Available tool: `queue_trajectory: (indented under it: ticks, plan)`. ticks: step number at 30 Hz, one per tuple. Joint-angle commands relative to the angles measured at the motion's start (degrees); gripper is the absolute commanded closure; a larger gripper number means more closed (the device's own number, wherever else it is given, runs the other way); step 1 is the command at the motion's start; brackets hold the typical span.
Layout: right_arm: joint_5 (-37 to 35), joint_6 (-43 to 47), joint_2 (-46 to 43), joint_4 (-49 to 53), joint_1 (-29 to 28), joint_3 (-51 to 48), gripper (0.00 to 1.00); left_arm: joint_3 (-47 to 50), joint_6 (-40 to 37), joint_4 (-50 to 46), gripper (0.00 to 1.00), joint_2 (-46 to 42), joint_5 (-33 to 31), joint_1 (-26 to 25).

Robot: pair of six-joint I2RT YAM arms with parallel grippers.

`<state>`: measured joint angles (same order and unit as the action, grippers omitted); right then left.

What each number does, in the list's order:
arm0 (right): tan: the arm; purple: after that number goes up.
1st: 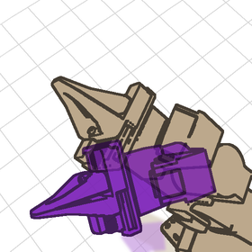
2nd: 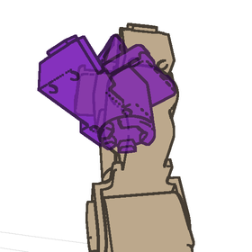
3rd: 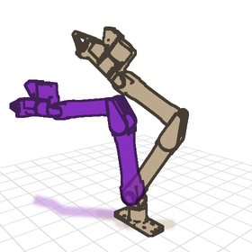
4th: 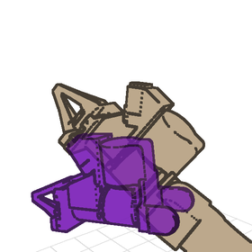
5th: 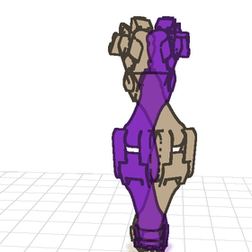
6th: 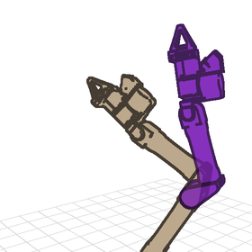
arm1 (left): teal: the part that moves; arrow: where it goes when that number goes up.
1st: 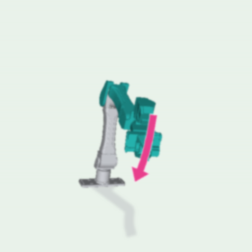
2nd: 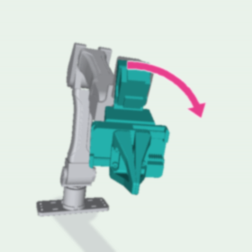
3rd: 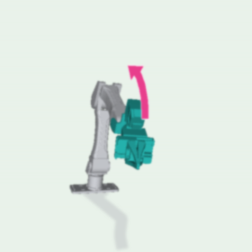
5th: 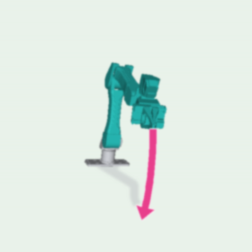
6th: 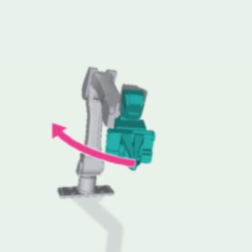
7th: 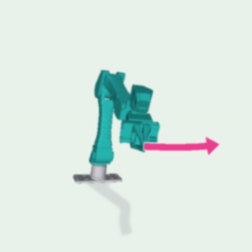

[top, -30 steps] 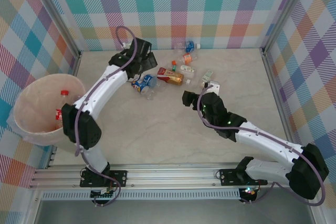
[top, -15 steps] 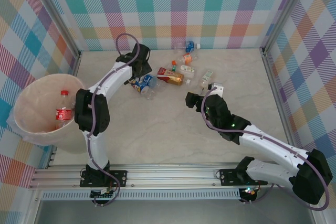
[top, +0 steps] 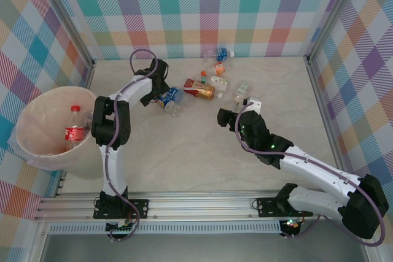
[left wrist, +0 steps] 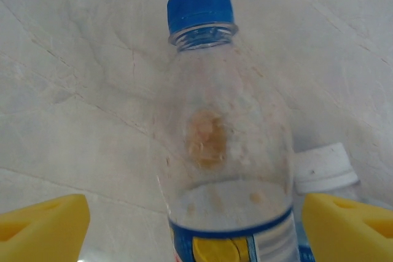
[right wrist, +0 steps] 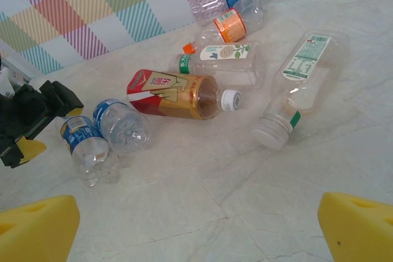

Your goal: Put the plastic bottles in the bin

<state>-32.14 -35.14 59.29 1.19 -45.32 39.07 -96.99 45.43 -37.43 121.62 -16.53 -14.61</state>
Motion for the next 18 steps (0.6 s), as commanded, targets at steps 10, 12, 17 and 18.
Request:
queue_trajectory:
  ticks: [10, 12, 17, 18]
  plan:
    - [-1.0, 0.1, -0.4, 0.4, 0.3, 0.2, 0.0, 2.2, -0.8, 4.3, 0.24, 3.4, 1.9, 1.4]
    - [-1.1, 0.1, -0.3, 0.4, 0.3, 0.2, 0.0, 2.3, -1.3, 4.0, 0.24, 3.8, 1.6, 1.5]
    - [-1.0, -0.1, -0.2, 0.4, 0.3, 0.0, 0.0, 3.8, -2.1, 5.2, 0.28, 3.9, 1.4, 1.4]
    - [-1.0, -0.2, -0.2, 0.4, 0.3, 0.0, 0.0, 4.2, -2.5, 5.7, 0.32, 3.8, 1.6, 1.4]
